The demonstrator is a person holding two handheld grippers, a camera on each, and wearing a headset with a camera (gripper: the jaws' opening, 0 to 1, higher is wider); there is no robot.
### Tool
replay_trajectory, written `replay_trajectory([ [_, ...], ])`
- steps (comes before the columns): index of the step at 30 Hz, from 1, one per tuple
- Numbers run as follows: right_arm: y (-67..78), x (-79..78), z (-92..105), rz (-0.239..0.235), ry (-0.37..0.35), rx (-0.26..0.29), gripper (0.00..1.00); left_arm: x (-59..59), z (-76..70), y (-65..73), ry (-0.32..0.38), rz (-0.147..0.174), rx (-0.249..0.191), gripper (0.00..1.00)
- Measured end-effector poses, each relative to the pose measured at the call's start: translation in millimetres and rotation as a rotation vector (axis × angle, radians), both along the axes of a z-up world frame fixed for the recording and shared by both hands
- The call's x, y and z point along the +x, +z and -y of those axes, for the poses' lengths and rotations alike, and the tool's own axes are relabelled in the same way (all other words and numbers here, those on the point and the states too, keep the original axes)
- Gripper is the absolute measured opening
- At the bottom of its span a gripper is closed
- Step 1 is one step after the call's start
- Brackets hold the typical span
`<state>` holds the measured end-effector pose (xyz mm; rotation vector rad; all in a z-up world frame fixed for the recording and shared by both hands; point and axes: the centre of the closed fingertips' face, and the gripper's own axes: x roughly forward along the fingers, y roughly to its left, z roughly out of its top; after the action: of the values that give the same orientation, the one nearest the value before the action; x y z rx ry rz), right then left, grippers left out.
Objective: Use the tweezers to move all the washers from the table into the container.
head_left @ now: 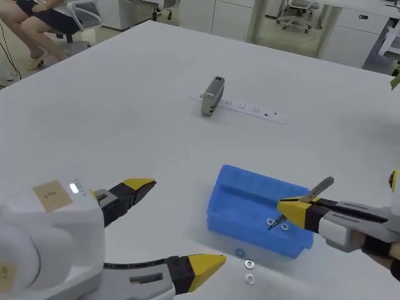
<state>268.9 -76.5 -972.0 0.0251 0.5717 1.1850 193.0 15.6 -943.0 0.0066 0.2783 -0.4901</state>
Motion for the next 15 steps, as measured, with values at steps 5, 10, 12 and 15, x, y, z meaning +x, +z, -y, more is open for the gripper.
replay_trajectory([
  [5,-13.2,-13.7,-1.5,-0.037,0.011,-0.007,0.04,-0.3,-0.1,-0.5,-0.002,0.0,0.002,0.82],
  [10,-27.3,-20.8,-1.7,-0.062,0.024,-0.024,0.04,-0.7,-0.2,-1.5,-0.006,-0.003,0.002,0.82],
  [12,-33.3,-23.0,-2.4,-0.071,0.031,-0.031,0.04,-0.9,0.7,-1.6,-0.008,-0.004,0.005,0.82],
  [15,-41.0,-24.8,-3.6,-0.079,0.042,-0.05,0.04,-1.0,1.1,-2.0,-0.011,-0.005,0.005,0.82],
])
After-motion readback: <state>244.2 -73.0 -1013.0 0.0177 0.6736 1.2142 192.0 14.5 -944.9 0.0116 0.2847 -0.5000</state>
